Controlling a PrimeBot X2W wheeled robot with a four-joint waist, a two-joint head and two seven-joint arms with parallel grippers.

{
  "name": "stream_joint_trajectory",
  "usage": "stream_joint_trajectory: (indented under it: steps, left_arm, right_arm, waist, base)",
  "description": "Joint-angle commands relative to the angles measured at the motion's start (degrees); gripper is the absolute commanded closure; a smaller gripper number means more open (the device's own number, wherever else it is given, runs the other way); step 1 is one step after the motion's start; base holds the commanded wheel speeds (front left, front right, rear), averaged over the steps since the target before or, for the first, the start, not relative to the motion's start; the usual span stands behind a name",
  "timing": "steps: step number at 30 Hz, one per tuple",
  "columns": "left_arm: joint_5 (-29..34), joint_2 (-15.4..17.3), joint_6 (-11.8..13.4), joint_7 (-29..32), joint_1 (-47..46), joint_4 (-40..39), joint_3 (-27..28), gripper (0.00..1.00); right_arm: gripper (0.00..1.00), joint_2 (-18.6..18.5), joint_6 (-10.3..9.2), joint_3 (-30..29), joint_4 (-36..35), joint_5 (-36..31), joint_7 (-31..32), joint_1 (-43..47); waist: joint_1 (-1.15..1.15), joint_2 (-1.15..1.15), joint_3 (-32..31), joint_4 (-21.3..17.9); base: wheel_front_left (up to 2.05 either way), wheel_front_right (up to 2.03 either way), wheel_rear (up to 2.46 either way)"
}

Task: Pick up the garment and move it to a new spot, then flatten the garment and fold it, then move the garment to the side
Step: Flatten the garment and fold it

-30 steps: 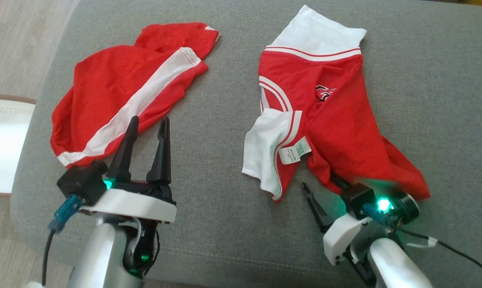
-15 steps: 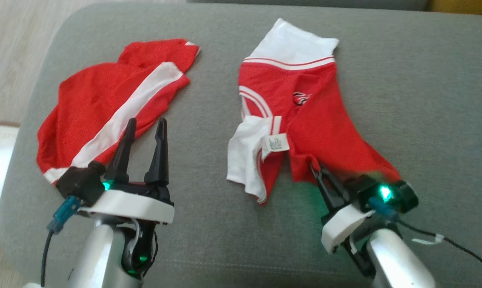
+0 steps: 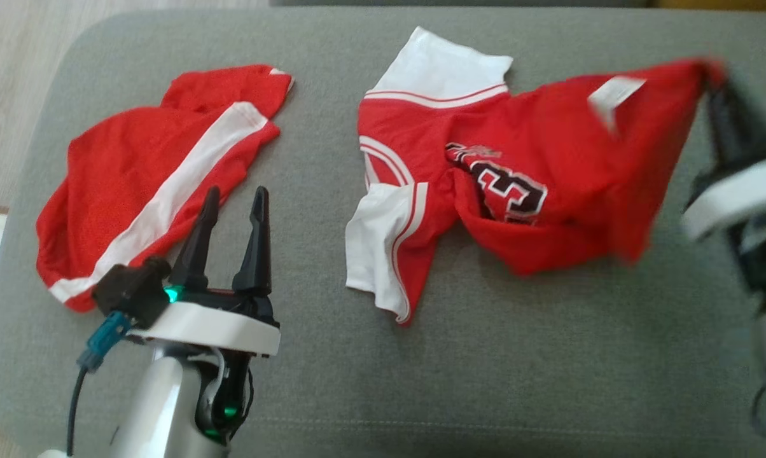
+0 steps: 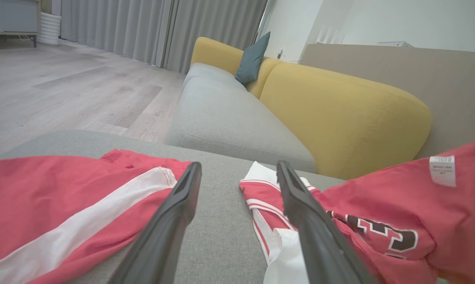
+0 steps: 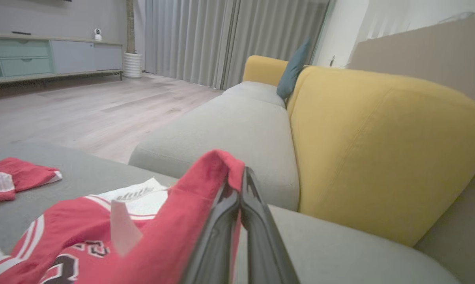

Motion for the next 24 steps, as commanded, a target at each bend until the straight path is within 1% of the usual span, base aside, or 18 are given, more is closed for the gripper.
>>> stream_joint_trajectory:
  steps: [1,2,3,5,9,12,17,24]
  left_arm:
    - [0.4,0.5,-0.4,-0.5,-2.3,-2.0,1.3,0.00]
    - [0.3,0.5,-0.5,-0.5,-2.5,-2.0,1.1,0.00]
    - [0.3,0.5,-0.5,-0.5,-2.5,-2.0,1.1,0.00]
    - [0.2,0.5,-0.6,-0.5,-3.0,-1.9,0.8,0.00]
    - [0.0,0.5,-1.0,-0.5,-3.9,-1.6,0.3,0.00]
    - [-0.2,0.5,-1.3,-0.5,-4.7,-1.4,0.0,0.00]
    - [-0.8,0.5,-1.6,-0.5,-5.6,-1.1,-0.8,0.00]
    - [-1.6,0.5,-1.5,-0.5,-6.3,-1.2,-2.0,0.00]
  right_arm:
    - [1.00,-2.5,0.37,0.2,-0.8,0.7,1.2,-4.4]
    - [1.00,-3.4,0.37,0.0,0.2,0.9,1.9,-5.9]
    - [1.00,-3.4,0.37,0.0,0.2,0.9,1.9,-5.9]
    - [1.00,-5.6,0.37,0.0,2.6,0.4,3.0,-9.0]
    - [1.00,-9.1,0.37,0.4,9.1,-1.2,4.3,-14.9]
    - [1.00,-10.6,0.37,1.8,14.1,-2.3,4.5,-19.1]
    - [1.00,-10.8,0.37,3.1,22.3,-4.6,2.8,-26.2]
    - [1.00,-9.9,0.37,0.9,33.2,-10.7,-1.8,-34.5]
  waist:
    - [0.00,0.00,1.4,1.3]
    - [0.00,0.00,1.9,1.8]
    - [0.00,0.00,1.9,1.8]
    - [0.00,0.00,2.9,2.9]
    - [0.00,0.00,4.9,5.3]
    - [0.00,0.00,6.1,7.3]
    - [0.00,0.00,7.4,10.3]
    - [0.00,0.00,8.5,13.7]
  base:
    - [0.00,0.00,0.00]
    - [0.00,0.00,0.00]
    - [0.00,0.00,0.00]
    - [0.00,0.00,0.00]
    - [0.00,0.00,0.00]
    - [0.00,0.00,0.00]
    - [0.00,0.00,0.00]
    - [0.00,0.00,0.00]
